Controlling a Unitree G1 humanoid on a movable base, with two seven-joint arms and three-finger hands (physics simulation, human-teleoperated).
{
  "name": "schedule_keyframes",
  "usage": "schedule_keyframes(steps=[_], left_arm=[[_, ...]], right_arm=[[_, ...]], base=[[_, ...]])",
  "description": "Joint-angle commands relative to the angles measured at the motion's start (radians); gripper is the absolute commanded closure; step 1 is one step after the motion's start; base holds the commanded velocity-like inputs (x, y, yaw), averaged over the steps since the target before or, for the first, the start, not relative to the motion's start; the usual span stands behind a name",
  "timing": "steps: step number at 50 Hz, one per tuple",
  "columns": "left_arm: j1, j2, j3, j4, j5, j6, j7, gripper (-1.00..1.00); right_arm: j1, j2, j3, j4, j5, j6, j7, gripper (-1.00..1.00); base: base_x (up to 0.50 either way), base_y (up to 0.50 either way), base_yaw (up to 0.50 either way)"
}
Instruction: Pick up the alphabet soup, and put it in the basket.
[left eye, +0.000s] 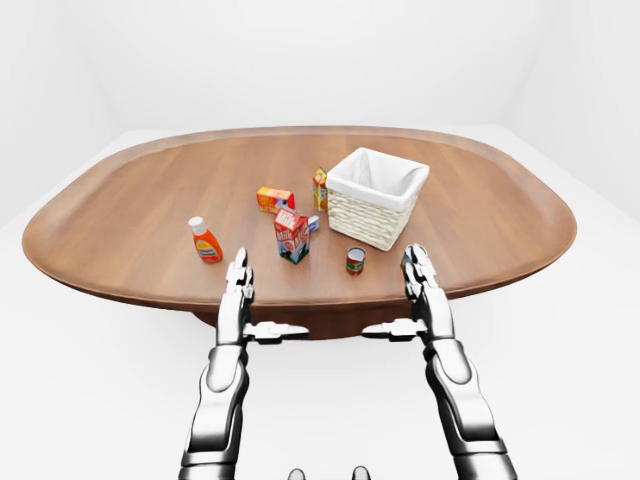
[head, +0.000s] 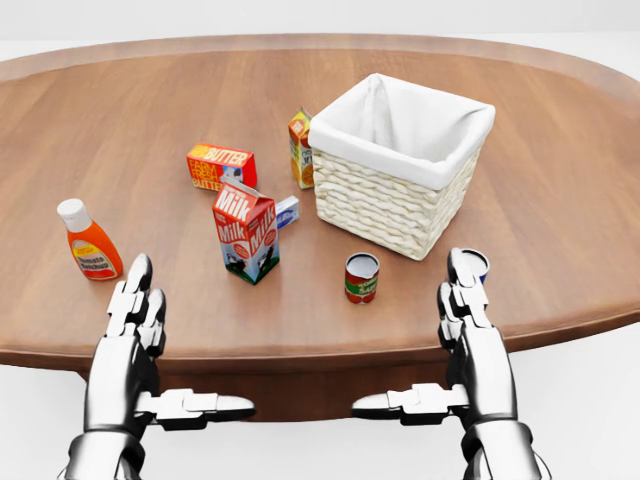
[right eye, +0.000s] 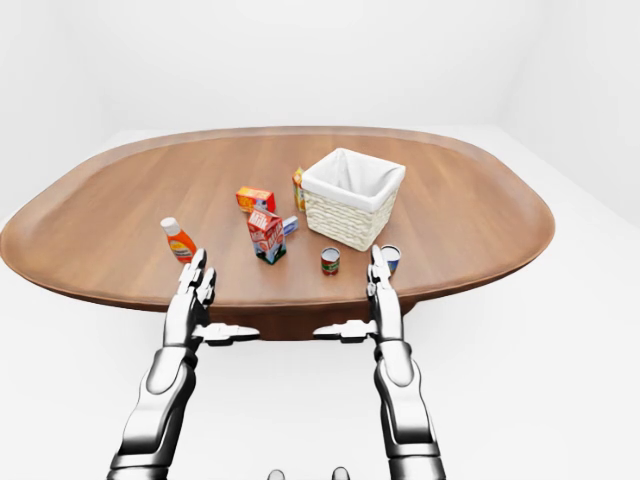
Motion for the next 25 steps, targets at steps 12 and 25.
schedule_keyframes(steps=[12, 25], left_arm=[[-0.047, 0.018, 0.063, 0.039, -0.034, -0.049, 0.029, -1.00], [-0.137, 0.056, 0.144, 0.094, -0.144, -0.088, 0.146, -1.00]], right_arm=[[-0.011, -0.010, -0.015, 0.015, 0.002, -0.005, 0.027, -1.00], [-0.020, -0.011, -0.018, 0.040, 0.005, -0.024, 0.032, -1.00]], base=[[0.00, 0.00, 0.00], [0.00, 0.00, 0.00]])
